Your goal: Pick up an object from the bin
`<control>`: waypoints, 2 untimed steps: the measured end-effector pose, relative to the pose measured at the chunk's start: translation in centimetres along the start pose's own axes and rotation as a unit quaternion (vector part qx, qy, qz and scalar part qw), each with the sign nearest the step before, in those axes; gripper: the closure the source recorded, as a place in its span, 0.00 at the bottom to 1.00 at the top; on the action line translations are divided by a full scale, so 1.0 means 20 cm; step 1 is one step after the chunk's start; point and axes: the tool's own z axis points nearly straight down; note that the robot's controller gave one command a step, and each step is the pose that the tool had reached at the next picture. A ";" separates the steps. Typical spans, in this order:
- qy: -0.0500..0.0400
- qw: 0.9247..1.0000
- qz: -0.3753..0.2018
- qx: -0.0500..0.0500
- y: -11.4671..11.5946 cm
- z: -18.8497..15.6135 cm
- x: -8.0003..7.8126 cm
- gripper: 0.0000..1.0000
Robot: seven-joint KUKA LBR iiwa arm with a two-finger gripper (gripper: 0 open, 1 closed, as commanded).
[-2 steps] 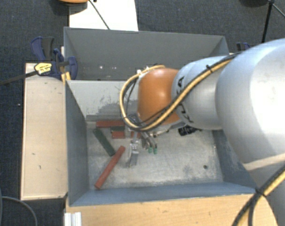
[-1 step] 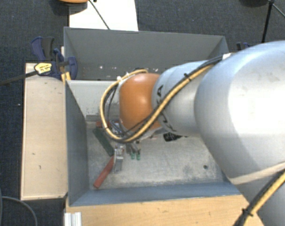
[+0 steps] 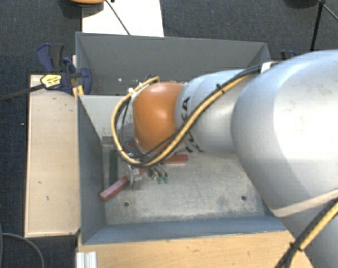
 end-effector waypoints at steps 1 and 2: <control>0.000 1.000 0.001 0.000 0.00 0.00 0.00 1.00; 0.000 1.000 -0.002 -0.001 -0.10 -0.67 -0.13 1.00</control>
Offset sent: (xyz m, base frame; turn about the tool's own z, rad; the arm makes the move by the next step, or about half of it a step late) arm 0.0282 -0.0139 0.1334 -0.0065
